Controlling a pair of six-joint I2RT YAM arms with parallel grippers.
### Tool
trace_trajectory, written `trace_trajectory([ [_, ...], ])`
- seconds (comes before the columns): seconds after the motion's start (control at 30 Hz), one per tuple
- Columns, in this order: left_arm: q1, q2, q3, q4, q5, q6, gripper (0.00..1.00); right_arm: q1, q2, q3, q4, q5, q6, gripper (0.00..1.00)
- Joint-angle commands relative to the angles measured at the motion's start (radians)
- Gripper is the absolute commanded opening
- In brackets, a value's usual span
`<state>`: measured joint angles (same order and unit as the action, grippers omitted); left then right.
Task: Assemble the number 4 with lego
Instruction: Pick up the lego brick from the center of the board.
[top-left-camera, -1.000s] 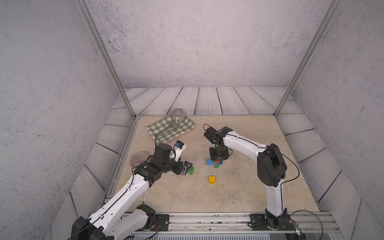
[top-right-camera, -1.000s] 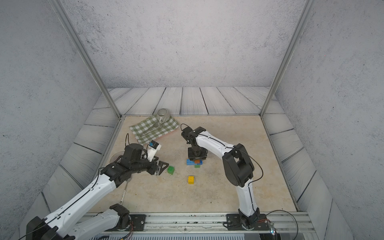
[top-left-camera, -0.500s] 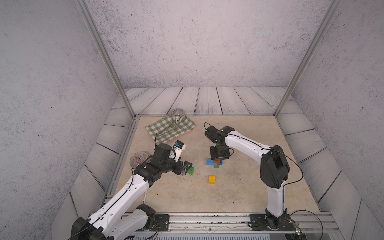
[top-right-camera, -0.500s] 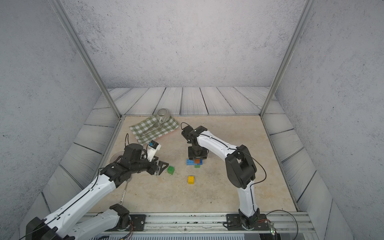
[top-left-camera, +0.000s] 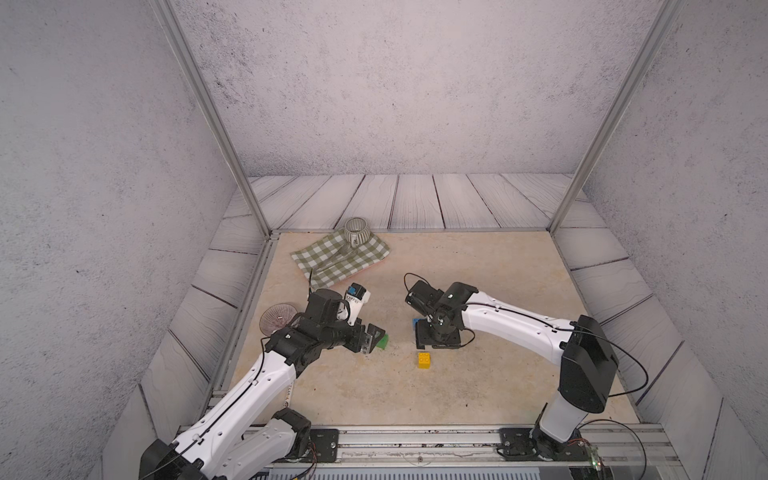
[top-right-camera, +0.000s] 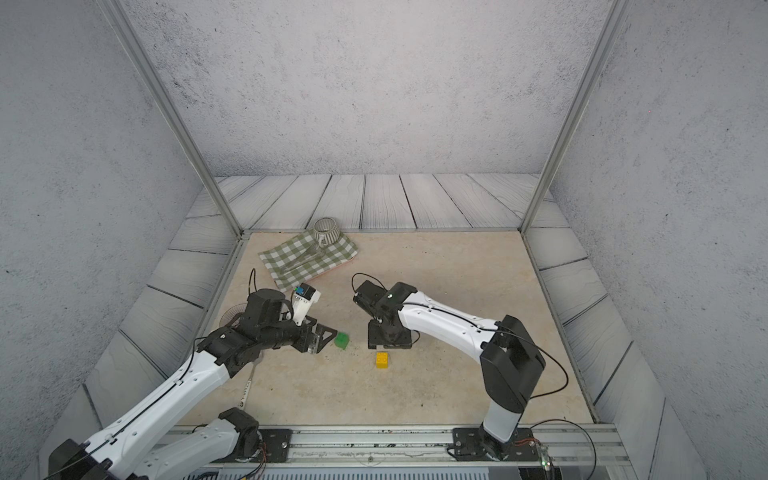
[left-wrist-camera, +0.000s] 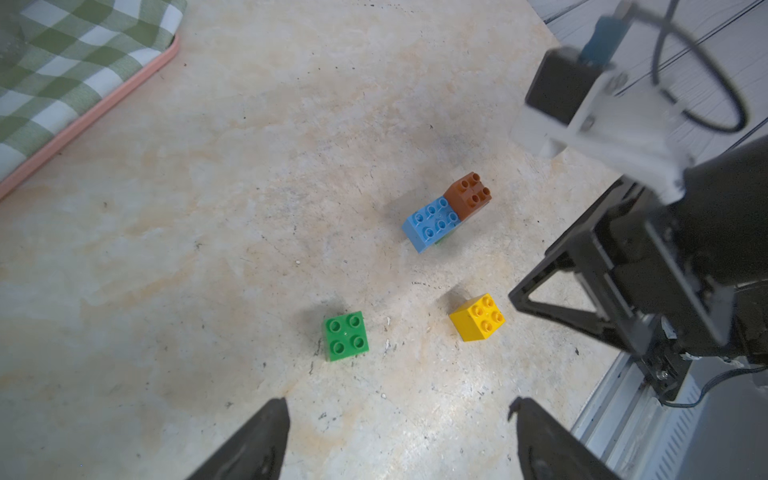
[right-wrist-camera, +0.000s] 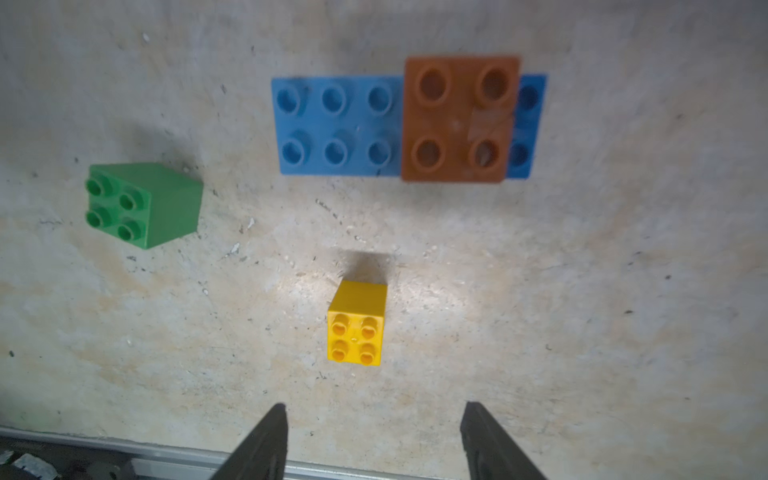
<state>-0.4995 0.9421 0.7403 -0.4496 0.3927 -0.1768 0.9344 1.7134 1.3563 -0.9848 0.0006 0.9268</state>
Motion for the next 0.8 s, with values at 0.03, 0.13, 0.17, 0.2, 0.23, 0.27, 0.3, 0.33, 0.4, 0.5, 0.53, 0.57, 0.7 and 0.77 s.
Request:
trace_trajectory([
  [0.03, 0.009, -0.037, -0.022, -0.025, 0.037, -0.021, 0.87, 0.023, 0.033, -0.045, 0.095, -0.01, 0.081, 0.68],
  [0.13, 0.009, -0.041, -0.025, -0.024, 0.041, -0.026, 0.87, 0.024, 0.065, -0.047, 0.109, -0.001, 0.077, 0.67],
  [0.17, 0.008, -0.041, -0.025, -0.024, 0.041, -0.025, 0.87, 0.024, 0.075, -0.045, 0.113, 0.002, 0.074, 0.67],
  [0.2, 0.009, -0.04, -0.026, -0.022, 0.04, -0.026, 0.88, 0.024, 0.088, -0.045, 0.118, 0.005, 0.068, 0.66],
  [0.23, 0.009, -0.04, -0.025, -0.023, 0.04, -0.026, 0.88, 0.024, 0.101, -0.043, 0.119, 0.01, 0.063, 0.64],
  [0.27, 0.008, -0.042, -0.025, -0.023, 0.037, -0.026, 0.88, 0.024, 0.11, -0.04, 0.121, 0.011, 0.059, 0.62],
  [0.3, 0.009, -0.043, -0.025, -0.023, 0.035, -0.026, 0.87, 0.023, 0.121, -0.039, 0.123, 0.013, 0.054, 0.61],
  [0.33, 0.008, -0.044, -0.025, -0.024, 0.034, -0.026, 0.88, 0.024, 0.13, -0.039, 0.124, 0.015, 0.052, 0.59],
  [0.4, 0.009, -0.048, -0.026, -0.025, 0.03, -0.026, 0.88, 0.024, 0.145, -0.039, 0.127, 0.019, 0.05, 0.56],
  [0.5, 0.008, -0.049, -0.027, -0.024, 0.022, -0.026, 0.88, 0.024, 0.158, -0.041, 0.13, 0.015, 0.047, 0.52],
  [0.53, 0.01, -0.049, -0.026, -0.025, 0.022, -0.025, 0.88, 0.023, 0.158, -0.044, 0.132, 0.013, 0.046, 0.5],
  [0.57, 0.009, -0.048, -0.027, -0.025, 0.021, -0.026, 0.88, 0.023, 0.158, -0.046, 0.134, 0.012, 0.046, 0.48],
  [0.7, 0.009, -0.048, -0.027, -0.024, 0.015, -0.026, 0.88, 0.024, 0.147, -0.048, 0.122, 0.022, 0.046, 0.38],
  [0.77, 0.009, -0.049, -0.027, -0.026, 0.013, -0.026, 0.88, 0.023, 0.137, -0.047, 0.113, 0.025, 0.044, 0.37],
])
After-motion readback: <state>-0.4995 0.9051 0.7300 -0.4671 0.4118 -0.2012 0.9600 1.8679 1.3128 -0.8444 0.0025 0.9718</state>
